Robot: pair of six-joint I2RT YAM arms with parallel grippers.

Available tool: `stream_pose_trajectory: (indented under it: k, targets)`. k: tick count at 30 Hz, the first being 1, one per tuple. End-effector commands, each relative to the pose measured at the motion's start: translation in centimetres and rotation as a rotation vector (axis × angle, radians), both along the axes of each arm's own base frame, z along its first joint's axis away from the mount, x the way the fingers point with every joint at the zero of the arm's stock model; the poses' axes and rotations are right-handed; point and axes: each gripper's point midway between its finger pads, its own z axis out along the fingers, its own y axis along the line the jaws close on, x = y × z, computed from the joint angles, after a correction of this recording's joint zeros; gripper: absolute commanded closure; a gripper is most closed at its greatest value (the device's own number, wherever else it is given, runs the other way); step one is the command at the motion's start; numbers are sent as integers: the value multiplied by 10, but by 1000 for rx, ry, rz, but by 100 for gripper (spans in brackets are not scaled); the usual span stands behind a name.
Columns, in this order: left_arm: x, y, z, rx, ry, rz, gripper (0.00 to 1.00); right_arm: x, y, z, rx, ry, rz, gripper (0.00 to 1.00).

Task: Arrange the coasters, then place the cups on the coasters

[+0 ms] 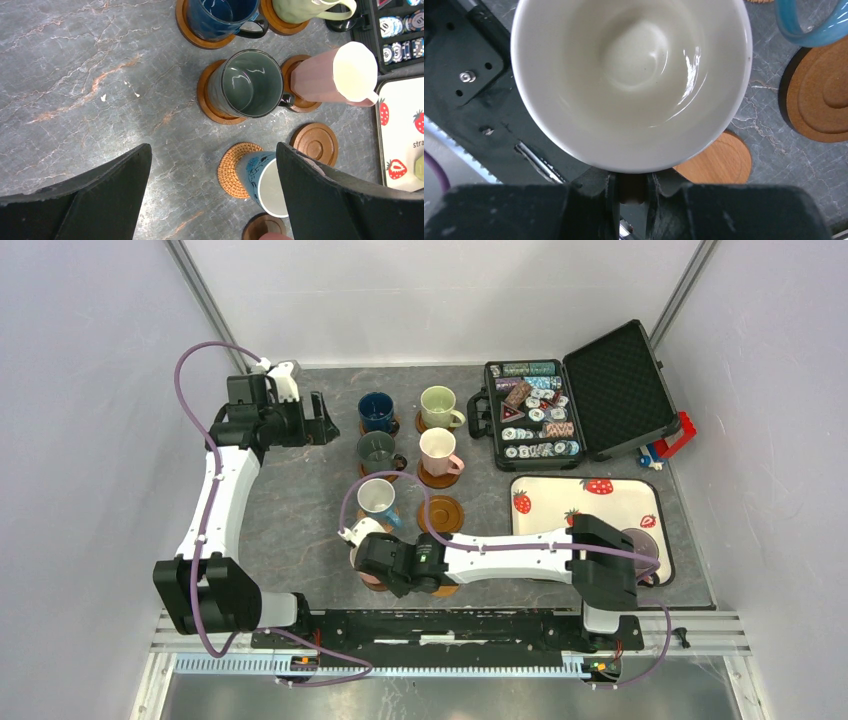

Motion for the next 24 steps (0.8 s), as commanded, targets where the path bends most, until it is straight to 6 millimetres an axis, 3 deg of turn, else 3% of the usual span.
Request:
stream_pose_trajectory:
  k: [1, 18, 24]
  targets:
    - [4, -4, 23, -65, -68, 6, 0, 12, 32, 27, 118, -59, -88, 100]
    - [8, -5, 20, -121, -59, 9, 0, 7, 16, 5, 74, -23, -139, 92]
    - [11, -7, 21, -144, -56, 4, 0, 2, 19, 0, 75, 1, -122, 78]
